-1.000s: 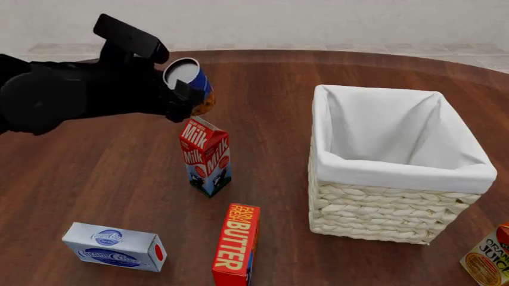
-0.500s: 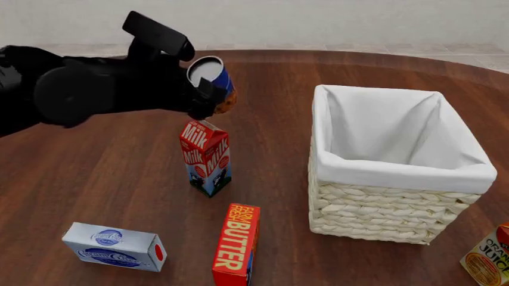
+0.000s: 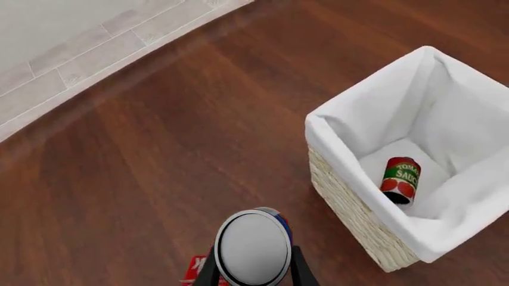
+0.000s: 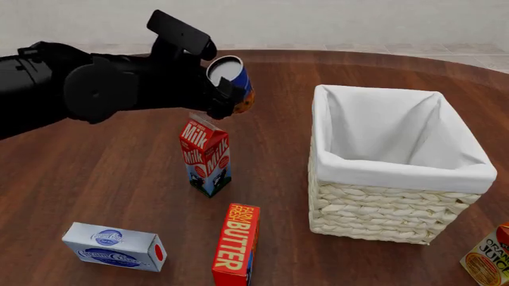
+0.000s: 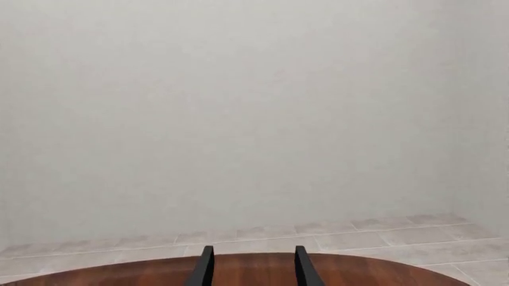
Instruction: Pick up the alphabet soup and the tomato sauce, and put them in the basket.
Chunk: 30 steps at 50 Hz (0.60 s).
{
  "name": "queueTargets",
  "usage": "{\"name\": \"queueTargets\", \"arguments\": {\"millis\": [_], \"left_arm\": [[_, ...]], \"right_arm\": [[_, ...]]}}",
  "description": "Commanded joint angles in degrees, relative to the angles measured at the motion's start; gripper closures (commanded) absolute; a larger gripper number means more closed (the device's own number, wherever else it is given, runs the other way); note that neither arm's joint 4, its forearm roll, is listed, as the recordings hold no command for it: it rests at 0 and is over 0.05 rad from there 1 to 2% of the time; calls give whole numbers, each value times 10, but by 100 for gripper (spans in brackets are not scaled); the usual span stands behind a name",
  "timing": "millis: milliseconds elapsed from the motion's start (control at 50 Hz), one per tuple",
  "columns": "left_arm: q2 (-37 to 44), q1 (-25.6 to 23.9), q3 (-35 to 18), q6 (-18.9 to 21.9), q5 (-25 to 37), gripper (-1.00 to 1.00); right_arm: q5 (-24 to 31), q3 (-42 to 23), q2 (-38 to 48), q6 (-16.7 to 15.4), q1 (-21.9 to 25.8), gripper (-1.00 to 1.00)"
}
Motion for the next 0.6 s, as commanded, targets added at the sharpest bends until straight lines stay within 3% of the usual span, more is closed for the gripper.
{"name": "queueTargets", "arguments": {"millis": [20, 600], "left_arm": [[9, -11, -18, 10, -1, 100], [59, -49, -75, 18, -1, 100]], "right_arm": [[-1, 0, 2, -1, -1, -100], [-8, 1, 0, 5, -7, -100]]}}
